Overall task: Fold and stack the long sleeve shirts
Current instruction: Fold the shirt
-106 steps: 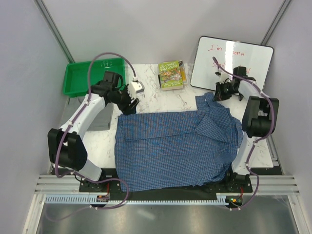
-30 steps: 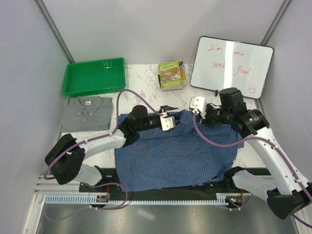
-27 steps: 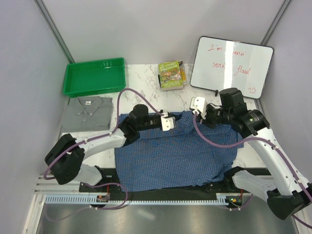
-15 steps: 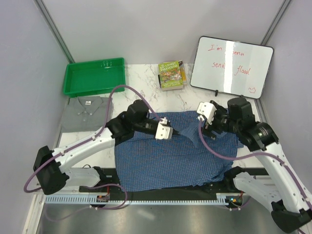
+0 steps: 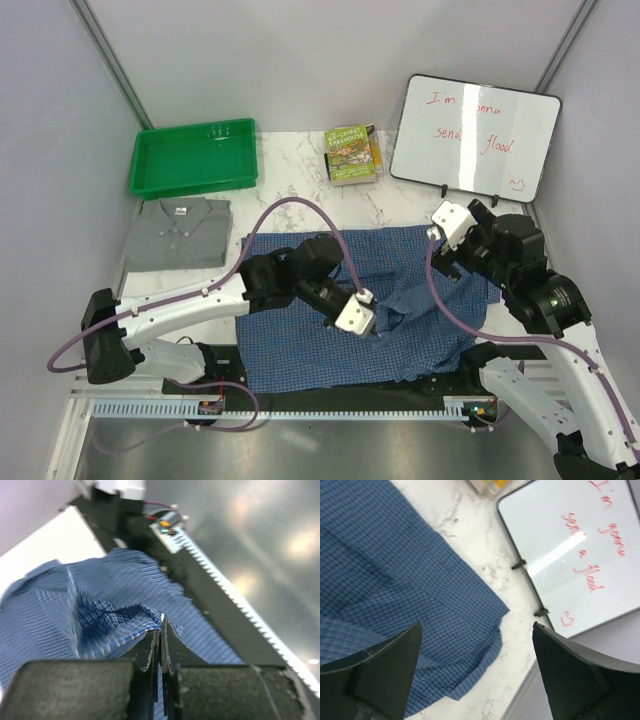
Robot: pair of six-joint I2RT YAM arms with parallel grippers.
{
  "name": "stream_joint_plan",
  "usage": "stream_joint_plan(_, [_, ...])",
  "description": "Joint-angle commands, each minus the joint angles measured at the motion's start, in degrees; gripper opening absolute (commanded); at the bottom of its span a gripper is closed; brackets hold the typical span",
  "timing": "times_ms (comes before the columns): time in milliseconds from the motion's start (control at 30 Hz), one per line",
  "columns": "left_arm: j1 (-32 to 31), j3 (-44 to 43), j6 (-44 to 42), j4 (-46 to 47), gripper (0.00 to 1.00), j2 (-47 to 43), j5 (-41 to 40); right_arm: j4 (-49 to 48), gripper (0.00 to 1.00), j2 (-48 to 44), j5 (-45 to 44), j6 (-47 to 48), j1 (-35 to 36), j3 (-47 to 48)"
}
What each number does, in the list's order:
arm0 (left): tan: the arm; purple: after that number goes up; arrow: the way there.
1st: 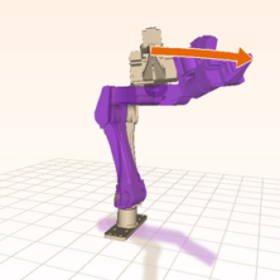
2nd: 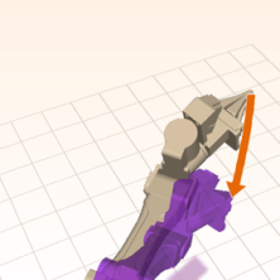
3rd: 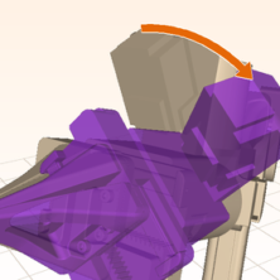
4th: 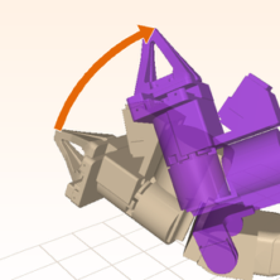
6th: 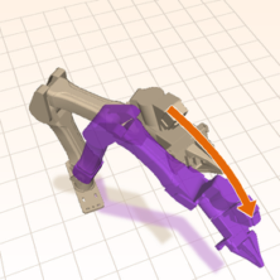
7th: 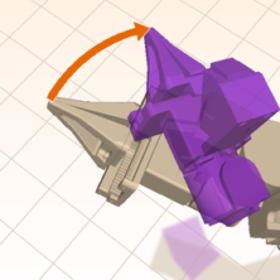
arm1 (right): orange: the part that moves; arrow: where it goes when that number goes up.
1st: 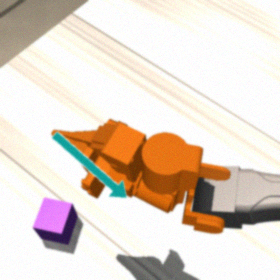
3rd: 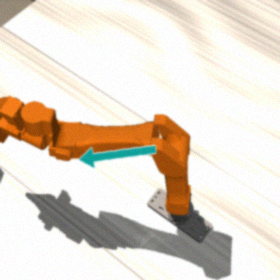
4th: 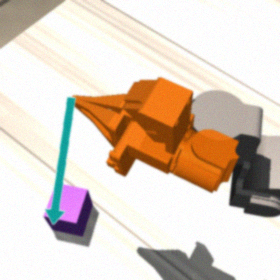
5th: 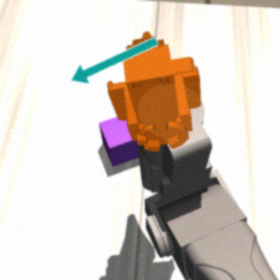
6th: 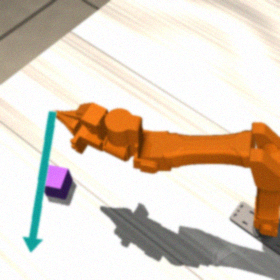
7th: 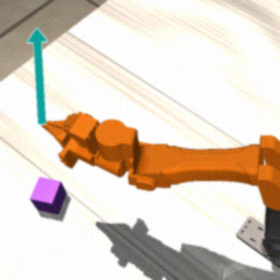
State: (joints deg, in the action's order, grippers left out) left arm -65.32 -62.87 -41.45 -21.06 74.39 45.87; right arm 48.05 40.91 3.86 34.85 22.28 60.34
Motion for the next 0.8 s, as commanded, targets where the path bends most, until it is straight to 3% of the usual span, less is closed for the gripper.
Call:
stream_joint_plan(0, [-1.7, -2.0, 6.9, -5.0, 0.02, 1.2, -0.2, -4.8, 0.98, -1.4, -4.0, 7.3, -1.8, 0.4])
stream_joint_plan(100, [1.7, -0.6, 12.5, -1.7, 0.02, 0.4, -1.3, 1.9, 0.98, -2.8, 1.4, 11.2, -1.8, 1.4])
stream_joint_plan(233, [1.8, 4.4, 7.2, 1.3, 0.02, -3.1, -2.2, 3.0, 0.98, 1.4, 4.5, 3.7, -1.9, 1.9])
stream_joint_plan(333, [-0.8, 3.9, 3.8, 1.2, 0.02, -3.6, -3.1, 0.2, 0.98, 8.8, 8.1, -2.3, -2.6, 2.2])
stream_joint_plan(467, [-6.8, 1.3, -5.3, -6.0, 0.02, -4.2, -2.3, -0.7, 0.98, 22.8, 15.9, -6.5, -6.1, 6.0])
stream_joint_plan(567, [-7.8, 1.3, -6.4, -5.9, 0.02, -4.7, -3.2, 1.2, 0.98, 33.2, 24.3, -6.0, -14.4, 10.2])
stream_joint_plan(767, [-7.9, 1.0, -9.4, -7.5, 0.02, -3.9, -5.7, 7.2, 0.85, 54.9, 25.9, -4.1, -26.3, 21.0])
